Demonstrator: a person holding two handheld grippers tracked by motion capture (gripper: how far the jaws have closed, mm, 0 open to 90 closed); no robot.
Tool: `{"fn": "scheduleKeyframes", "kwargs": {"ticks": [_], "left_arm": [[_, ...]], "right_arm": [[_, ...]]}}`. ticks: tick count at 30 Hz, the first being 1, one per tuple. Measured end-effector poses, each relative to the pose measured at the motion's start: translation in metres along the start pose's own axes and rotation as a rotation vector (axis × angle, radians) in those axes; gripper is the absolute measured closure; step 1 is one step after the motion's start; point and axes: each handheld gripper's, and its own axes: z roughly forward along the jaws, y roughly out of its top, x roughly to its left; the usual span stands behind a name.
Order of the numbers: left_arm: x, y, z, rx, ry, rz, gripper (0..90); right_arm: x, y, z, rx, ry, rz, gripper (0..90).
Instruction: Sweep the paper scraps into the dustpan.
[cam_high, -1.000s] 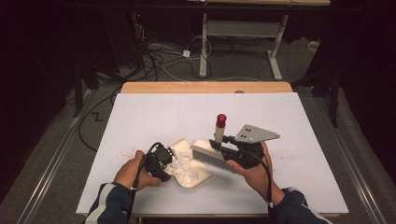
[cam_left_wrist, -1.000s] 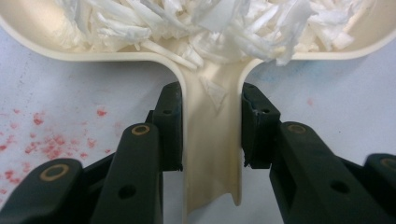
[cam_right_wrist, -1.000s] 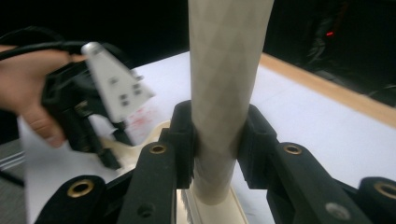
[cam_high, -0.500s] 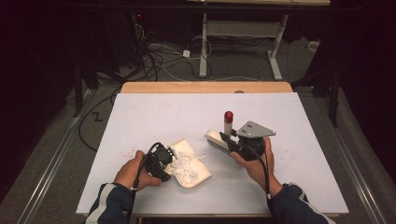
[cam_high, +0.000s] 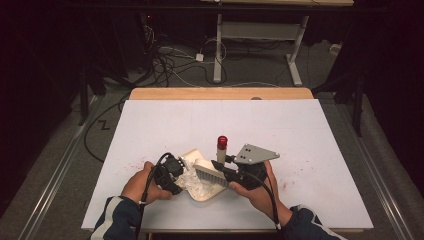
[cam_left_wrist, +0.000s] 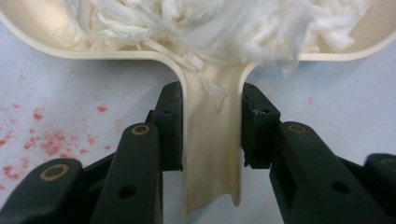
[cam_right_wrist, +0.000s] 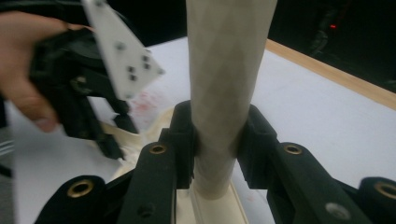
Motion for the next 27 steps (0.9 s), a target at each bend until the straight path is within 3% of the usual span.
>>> {"fn": "scheduleKeyframes", "kwargs": {"ticks": [3,8,9,12,13,17,18,19,20,27], "left_arm": [[0.000,0.000,0.000,-0.001,0.000,-0.002,63.2],[0.000,-0.001,0.000,-0.007,-0.001,-0.008,63.2],[0.000,-0.001,0.000,-0.005,-0.001,-0.007,63.2],[0.000,-0.001,0.000,0.000,-0.001,-0.001,63.2],[0.000,-0.001,0.000,0.001,0.000,0.000,63.2],[0.001,-0.001,0.000,0.000,0.000,-0.002,63.2],[0.001,-0.001,0.000,0.001,0.000,-0.002,63.2],[0.001,-0.002,0.000,0.002,0.001,-0.002,63.2],[0.001,-0.002,0.000,0.003,0.002,-0.003,63.2],[0.005,-0.007,-0.001,0.004,-0.003,-0.017,63.2]], "right_arm": [[0.000,0.003,-0.006,-0.017,-0.024,-0.023,71.0],[-0.014,0.008,-0.017,-0.053,-0.044,-0.003,70.9],[-0.021,0.010,-0.024,-0.061,-0.085,-0.012,70.9],[-0.027,0.010,-0.028,-0.066,-0.117,-0.010,70.9],[-0.033,0.008,-0.032,-0.061,-0.149,-0.010,70.9],[-0.040,0.004,-0.036,-0.046,-0.185,-0.011,71.0],[-0.043,0.000,-0.038,-0.031,-0.226,-0.028,71.0],[-0.043,0.000,-0.038,-0.031,-0.226,-0.028,71.0],[-0.047,-0.004,-0.037,-0.016,-0.258,-0.038,70.9],[-0.056,-0.011,-0.025,0.008,-0.293,-0.033,71.0]]}}
